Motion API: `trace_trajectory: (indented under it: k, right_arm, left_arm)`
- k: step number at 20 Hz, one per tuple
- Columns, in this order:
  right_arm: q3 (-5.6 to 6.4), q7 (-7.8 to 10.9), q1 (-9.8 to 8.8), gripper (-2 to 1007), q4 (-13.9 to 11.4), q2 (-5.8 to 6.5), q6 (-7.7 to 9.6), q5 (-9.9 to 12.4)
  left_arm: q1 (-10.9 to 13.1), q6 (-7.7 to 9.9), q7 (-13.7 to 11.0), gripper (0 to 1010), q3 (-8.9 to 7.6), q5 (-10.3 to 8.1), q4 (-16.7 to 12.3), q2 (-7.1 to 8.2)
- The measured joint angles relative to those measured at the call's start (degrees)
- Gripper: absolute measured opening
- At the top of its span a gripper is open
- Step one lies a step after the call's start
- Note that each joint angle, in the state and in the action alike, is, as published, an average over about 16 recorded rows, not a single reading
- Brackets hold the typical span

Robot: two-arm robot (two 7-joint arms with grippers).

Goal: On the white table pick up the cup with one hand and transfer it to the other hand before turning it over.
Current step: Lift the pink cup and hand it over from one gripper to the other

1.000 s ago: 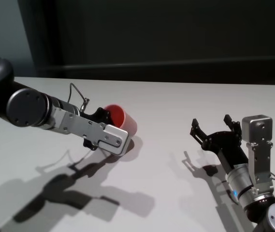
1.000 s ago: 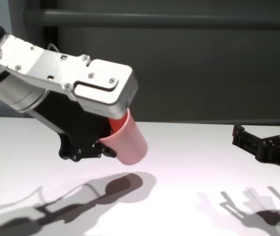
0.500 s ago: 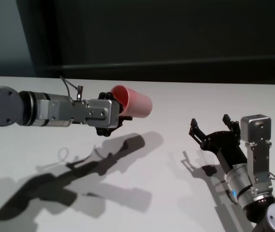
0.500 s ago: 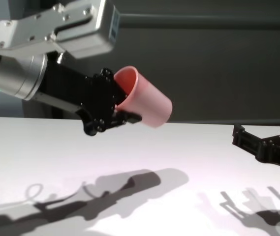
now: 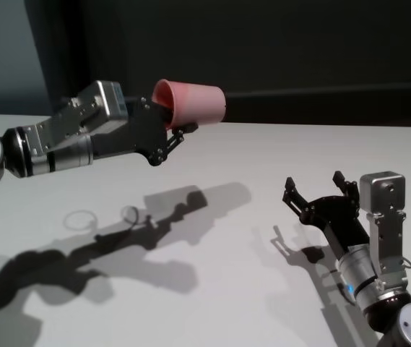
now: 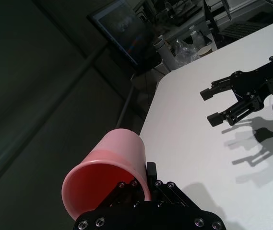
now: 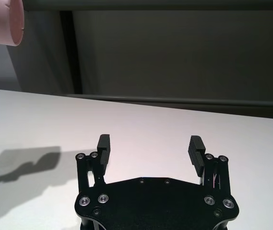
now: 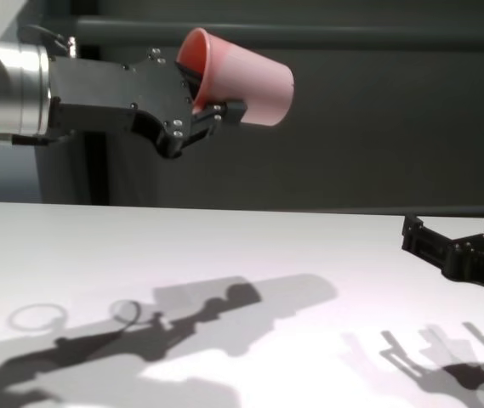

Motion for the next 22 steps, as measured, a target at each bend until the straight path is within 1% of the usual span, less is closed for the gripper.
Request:
trace_trajectory:
  k: [4, 6, 9, 13, 22]
  right_arm:
    - [0.00, 0.00, 0.00, 1002, 0.0, 0.00, 0.00, 0.0]
    - [0.00, 0.00, 0.00, 1002, 0.0, 0.00, 0.00, 0.0]
    - [0.00, 0.00, 0.00, 1002, 0.0, 0.00, 0.00, 0.0]
    - [0.00, 0.00, 0.00, 1002, 0.0, 0.00, 0.00, 0.0]
    - [0.00, 0.00, 0.00, 1002, 0.0, 0.00, 0.00, 0.0]
  left_arm:
    - [0.1, -1.31, -1.4, 37, -1.84, -5.36, 2.1, -1.09]
    - [0.0, -1.64, -2.3, 37, -2.32, -7.50, 2.9, -1.51]
    - [-0.5, -1.91, -3.7, 37, -2.53, -9.98, 3.8, -2.10]
    - [-1.3, -2.08, -5.1, 37, -2.20, -12.14, 4.8, -2.97]
    - [-3.6, -2.89, -7.3, 37, -0.72, -14.96, 7.4, -5.66]
